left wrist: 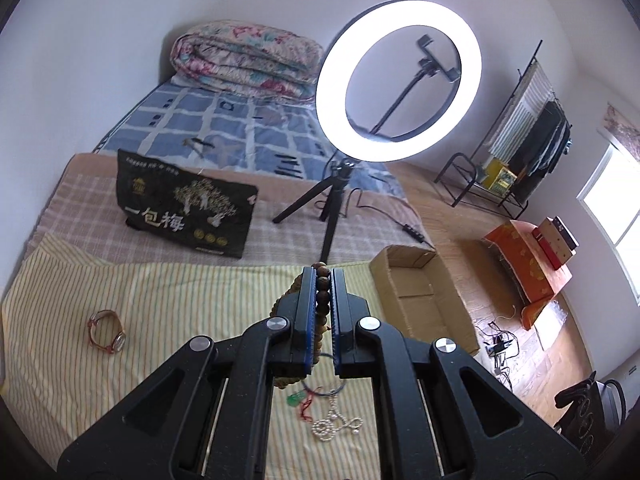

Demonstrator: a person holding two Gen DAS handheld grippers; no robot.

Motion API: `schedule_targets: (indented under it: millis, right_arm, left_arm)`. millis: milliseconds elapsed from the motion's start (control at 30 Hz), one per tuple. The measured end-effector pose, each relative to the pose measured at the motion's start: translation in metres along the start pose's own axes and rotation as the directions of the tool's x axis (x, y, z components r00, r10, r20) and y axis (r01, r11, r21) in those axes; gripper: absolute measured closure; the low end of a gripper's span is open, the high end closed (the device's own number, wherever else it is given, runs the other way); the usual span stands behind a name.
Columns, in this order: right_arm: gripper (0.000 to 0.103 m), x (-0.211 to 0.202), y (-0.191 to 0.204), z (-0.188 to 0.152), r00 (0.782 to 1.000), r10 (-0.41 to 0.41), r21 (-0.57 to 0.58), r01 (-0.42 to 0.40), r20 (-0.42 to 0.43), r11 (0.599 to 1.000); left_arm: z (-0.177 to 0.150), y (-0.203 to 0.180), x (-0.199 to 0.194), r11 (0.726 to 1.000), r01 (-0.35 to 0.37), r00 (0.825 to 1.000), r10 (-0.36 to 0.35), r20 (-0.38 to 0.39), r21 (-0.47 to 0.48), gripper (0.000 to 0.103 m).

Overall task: Organize jewelry
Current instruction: 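Lift the bead necklace and bracelet and carry both over the cardboard box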

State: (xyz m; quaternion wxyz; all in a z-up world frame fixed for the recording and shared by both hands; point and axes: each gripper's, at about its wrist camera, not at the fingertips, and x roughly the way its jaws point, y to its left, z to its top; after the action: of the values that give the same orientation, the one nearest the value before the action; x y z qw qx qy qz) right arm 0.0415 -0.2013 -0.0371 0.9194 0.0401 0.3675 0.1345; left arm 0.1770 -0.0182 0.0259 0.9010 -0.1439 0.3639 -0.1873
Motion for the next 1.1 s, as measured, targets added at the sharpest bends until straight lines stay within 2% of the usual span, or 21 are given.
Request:
schedule_targets:
  millis: [433, 800, 1100]
  right_arm:
    - [0.098, -0.030, -0.071, 0.025, 0.992, -0.112, 0.041, 0.110, 0.053, 0.993]
    - [0.098, -0.029, -0.144, 0.032, 0.975, -0.217, 0.112, 0.211, 0.039, 0.971]
    - [0.098, -0.009, -0.190, 0.033, 0.970, -0.244, 0.163, 0.242, -0.007, 0.957]
  left_arm:
    - [0.008, -0.073, 0.030, 0.994, 0.073, 0.997, -0.071, -0.023, 0.082, 0.099]
    - [0.016, -0.141, 0.078, 0.982, 0.133, 0.991, -0.127, -0.050, 0.135, 0.099]
    - [0.019, -0.182, 0.133, 0.976, 0.164, 0.985, -0.152, -0.086, 0.145, 0.099]
